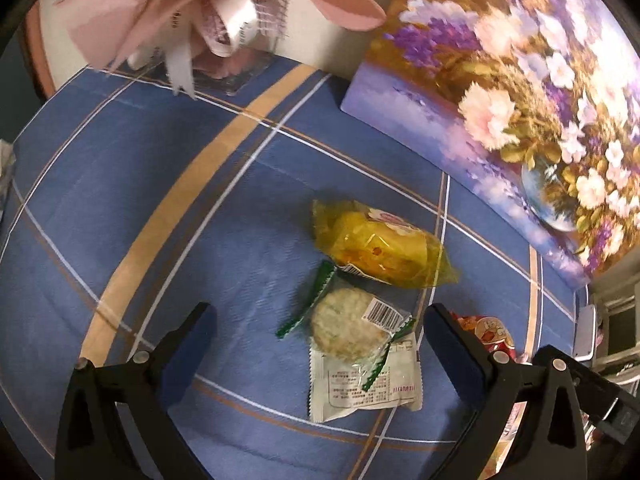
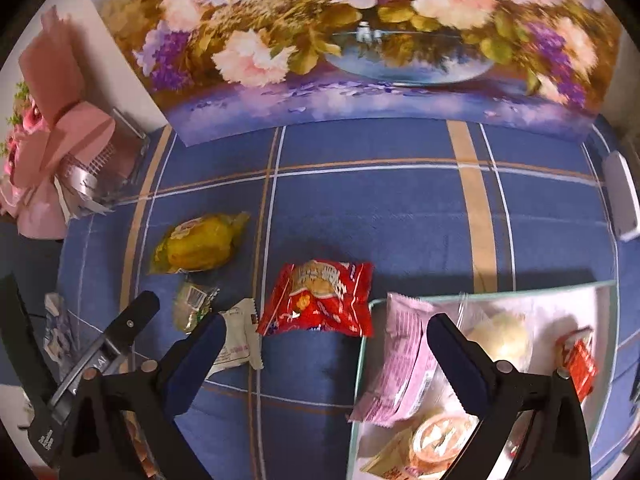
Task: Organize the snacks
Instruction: 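Withdraw both tools from the tray toward the remaining snacks, then grasp the green-wrapped round cake with the left tool while the right tool grasps the red pack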
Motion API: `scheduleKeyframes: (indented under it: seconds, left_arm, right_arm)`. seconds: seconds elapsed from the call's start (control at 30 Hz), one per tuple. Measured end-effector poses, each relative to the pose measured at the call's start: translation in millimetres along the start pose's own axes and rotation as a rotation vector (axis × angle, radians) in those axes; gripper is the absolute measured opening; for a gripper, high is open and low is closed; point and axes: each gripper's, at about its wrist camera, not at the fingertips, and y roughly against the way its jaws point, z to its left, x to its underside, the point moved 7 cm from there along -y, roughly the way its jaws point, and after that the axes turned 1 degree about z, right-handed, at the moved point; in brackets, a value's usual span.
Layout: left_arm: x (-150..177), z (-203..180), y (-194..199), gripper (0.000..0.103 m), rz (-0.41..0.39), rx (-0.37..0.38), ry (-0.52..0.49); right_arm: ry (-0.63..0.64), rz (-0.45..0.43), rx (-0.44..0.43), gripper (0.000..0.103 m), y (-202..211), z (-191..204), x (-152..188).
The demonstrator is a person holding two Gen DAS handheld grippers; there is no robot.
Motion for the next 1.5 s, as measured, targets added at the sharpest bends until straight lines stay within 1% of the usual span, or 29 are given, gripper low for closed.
scheduleKeyframes:
  seconds: [0.03, 0.13, 0.2, 0.3, 0.4, 0.43, 0.5, 0.57, 0.67, 0.9, 0.93, 0.97, 1.1, 1.17, 1.23, 1.4, 1.5]
  left_arm:
    - [0, -1, -4, 0.102, 0.009, 0.005, 0.0]
    - [1, -3, -15, 0.102, 0.034, 0.023, 0.009]
    - [0, -4, -23, 0.102, 0.041, 0.02, -0.002]
    - [-1, -5, -29, 0.102, 0.042, 0.015, -0.019]
    - [-1, -8, -36, 0.102, 0.05, 0.026, -0.031]
    - [0, -10, -39, 0.101, 0.056, 0.029, -0.034]
    - [1, -13, -45, 0.096, 0.068, 0.027, -0.047]
    - [5, -15, -50, 0.089, 0.081, 0.028, -0.059]
    - [6, -18, -54, 0.086, 0.079, 0.015, -0.071]
    - [7, -18, -52, 0.075, 0.075, -0.001, -0.069]
    - [7, -17, -52, 0.068, 0.075, -0.005, -0.067]
    - [7, -16, -51, 0.065, 0.073, -0.016, -0.067]
    - [6, -12, -50, 0.064, 0.071, 0.001, -0.042]
    - [7, -9, -48, 0.061, 0.071, 0.0, -0.037]
    - [7, -7, -47, 0.06, 0.074, 0.005, -0.027]
    - [6, -5, -43, 0.058, 0.078, 0.016, -0.01]
    - [6, -7, -39, 0.057, 0.078, 0.012, -0.009]
  right_arm:
    - [0.02, 0.006, 0.008, 0.095, -3, 2, -2]
    - [0.073, 0.04, 0.037, 0.089, -17, 8, -4]
    - [0.091, 0.061, 0.044, 0.084, -26, 10, -4]
    - [0.099, 0.087, 0.043, 0.078, -39, 11, -3]
    - [0.108, 0.11, 0.054, 0.071, -53, 12, -2]
    - [0.113, 0.104, 0.065, 0.07, -56, 12, -3]
    - [0.122, 0.104, 0.075, 0.067, -59, 13, -5]
    - [0.13, 0.103, 0.083, 0.067, -61, 15, -6]
    - [0.148, 0.102, 0.103, 0.061, -64, 17, -8]
    - [0.145, 0.101, 0.107, 0.059, -72, 18, -10]
    - [0.148, 0.104, 0.105, 0.057, -77, 22, -8]
    - [0.151, 0.101, 0.109, 0.057, -78, 22, -9]
    - [0.166, 0.098, 0.118, 0.054, -78, 27, -9]
    - [0.175, 0.099, 0.117, 0.053, -78, 32, -7]
    - [0.18, 0.095, 0.119, 0.052, -77, 35, -5]
    - [0.173, 0.089, 0.085, 0.051, -72, 32, -8]
    - [0.173, 0.082, 0.072, 0.048, -67, 35, -7]
